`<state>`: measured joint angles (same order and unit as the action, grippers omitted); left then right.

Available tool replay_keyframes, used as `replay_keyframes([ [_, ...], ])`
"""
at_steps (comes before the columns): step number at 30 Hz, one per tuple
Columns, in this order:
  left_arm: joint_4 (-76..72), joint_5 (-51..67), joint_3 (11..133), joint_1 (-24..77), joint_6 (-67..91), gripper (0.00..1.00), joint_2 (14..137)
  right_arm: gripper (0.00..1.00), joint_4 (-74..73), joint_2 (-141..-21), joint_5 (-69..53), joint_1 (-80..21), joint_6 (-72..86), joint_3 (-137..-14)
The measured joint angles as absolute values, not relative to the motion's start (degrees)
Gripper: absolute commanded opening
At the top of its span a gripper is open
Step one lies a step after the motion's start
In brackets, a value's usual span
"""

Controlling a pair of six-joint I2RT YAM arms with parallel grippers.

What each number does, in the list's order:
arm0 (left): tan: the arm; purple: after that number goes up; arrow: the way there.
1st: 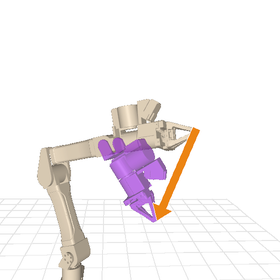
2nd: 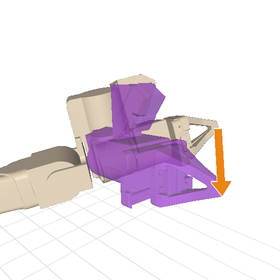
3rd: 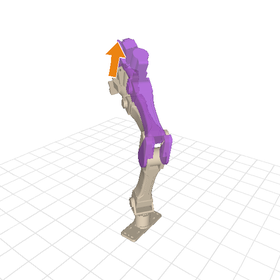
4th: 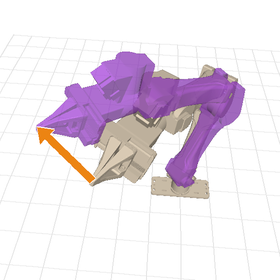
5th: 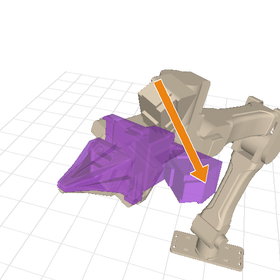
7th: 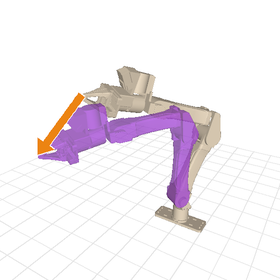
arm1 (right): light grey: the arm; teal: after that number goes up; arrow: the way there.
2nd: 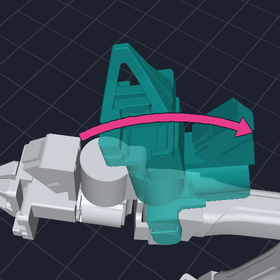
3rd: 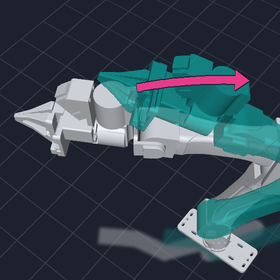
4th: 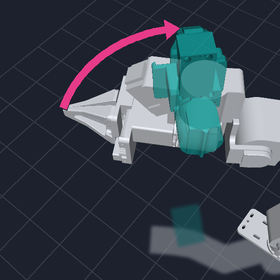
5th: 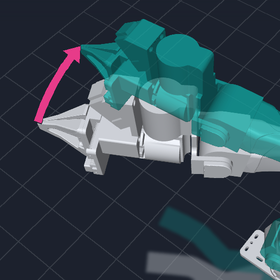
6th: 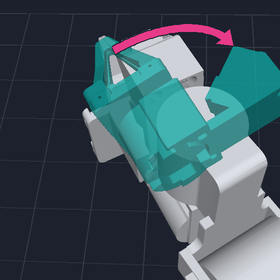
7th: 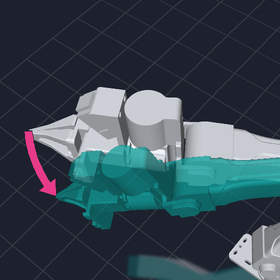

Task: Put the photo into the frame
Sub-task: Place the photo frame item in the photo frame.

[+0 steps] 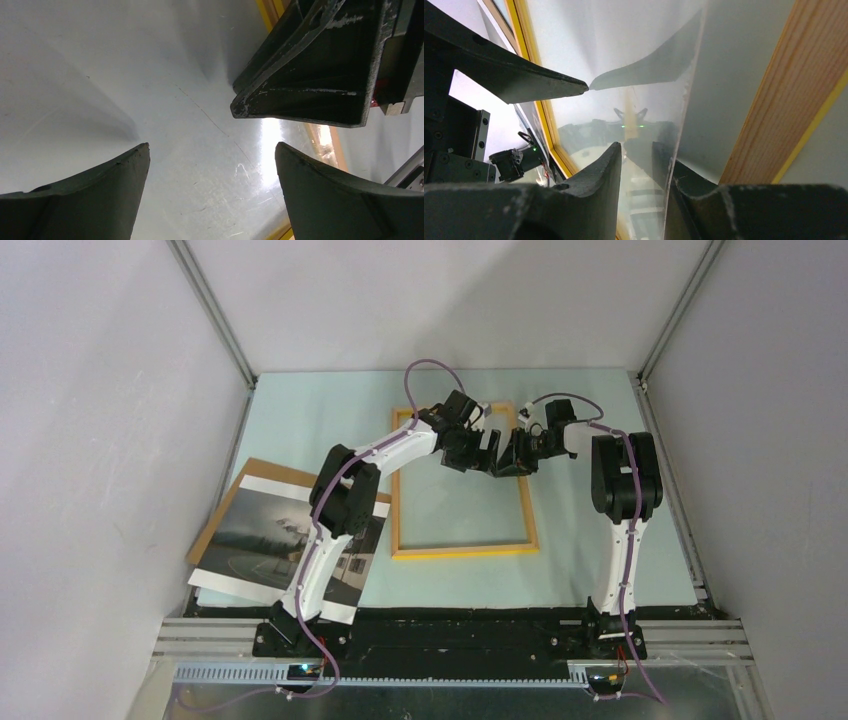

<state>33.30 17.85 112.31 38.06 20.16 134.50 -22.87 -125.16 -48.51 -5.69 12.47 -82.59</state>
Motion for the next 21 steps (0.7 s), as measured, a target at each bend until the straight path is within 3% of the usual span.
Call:
replay_keyframes([
  [9,31.42,18.39,111.39,38.06,20.56,0.99,134.50,0.46,-23.46,-125.16,-48.95,-5.76,13.06,-83.15],
  [21,29.52,18.70,110.06,38.04,20.82,0.99,134.50,0.49,-24.95,-124.31,-48.18,-5.10,12.34,-83.20],
])
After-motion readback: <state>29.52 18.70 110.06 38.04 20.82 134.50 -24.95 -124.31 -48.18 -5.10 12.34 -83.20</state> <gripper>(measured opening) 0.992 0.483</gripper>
